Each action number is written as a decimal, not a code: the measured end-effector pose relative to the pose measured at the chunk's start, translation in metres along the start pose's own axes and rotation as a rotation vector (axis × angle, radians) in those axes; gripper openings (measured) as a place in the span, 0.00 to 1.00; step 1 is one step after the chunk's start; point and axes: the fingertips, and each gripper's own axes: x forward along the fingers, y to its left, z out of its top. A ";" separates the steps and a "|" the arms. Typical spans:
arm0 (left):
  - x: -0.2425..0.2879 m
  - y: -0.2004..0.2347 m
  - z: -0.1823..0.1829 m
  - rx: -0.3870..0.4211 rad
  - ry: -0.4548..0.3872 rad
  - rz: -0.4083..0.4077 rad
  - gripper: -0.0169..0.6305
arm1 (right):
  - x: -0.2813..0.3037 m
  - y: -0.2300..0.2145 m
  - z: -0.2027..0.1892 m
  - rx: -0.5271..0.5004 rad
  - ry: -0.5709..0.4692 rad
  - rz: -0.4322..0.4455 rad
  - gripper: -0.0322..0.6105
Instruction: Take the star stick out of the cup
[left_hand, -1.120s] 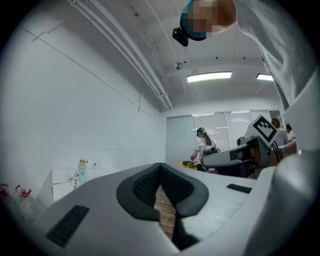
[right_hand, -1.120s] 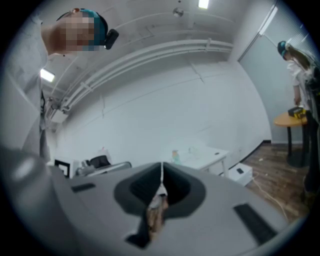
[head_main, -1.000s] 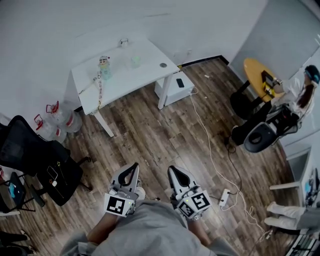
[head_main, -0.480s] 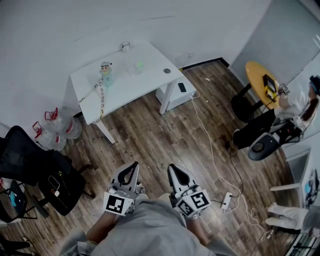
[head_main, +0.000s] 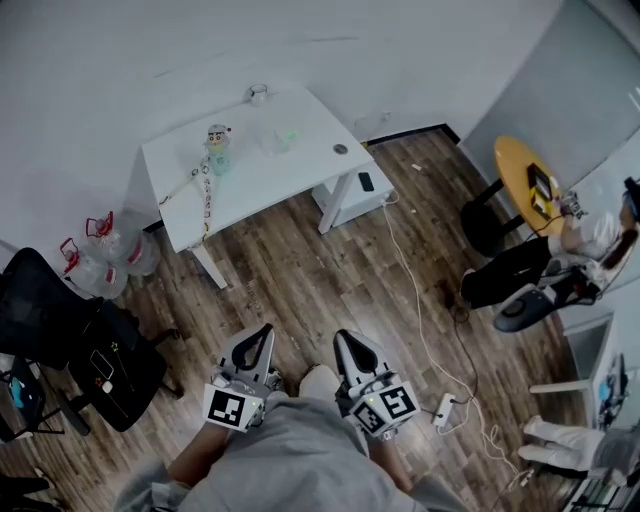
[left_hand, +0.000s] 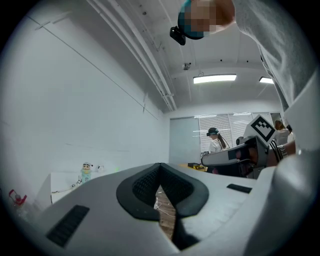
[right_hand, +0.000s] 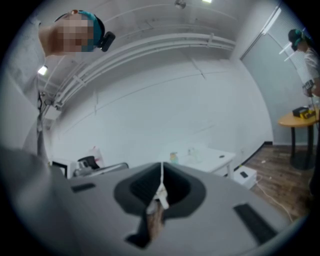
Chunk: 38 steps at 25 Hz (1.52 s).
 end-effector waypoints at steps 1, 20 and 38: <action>0.001 0.003 -0.001 0.002 0.002 0.002 0.07 | 0.003 -0.001 0.000 0.000 0.002 0.003 0.11; 0.069 0.062 0.000 0.027 0.023 0.132 0.07 | 0.100 -0.051 0.023 0.006 0.043 0.129 0.11; 0.208 0.094 0.008 0.046 0.016 0.256 0.07 | 0.191 -0.161 0.070 0.021 0.095 0.245 0.11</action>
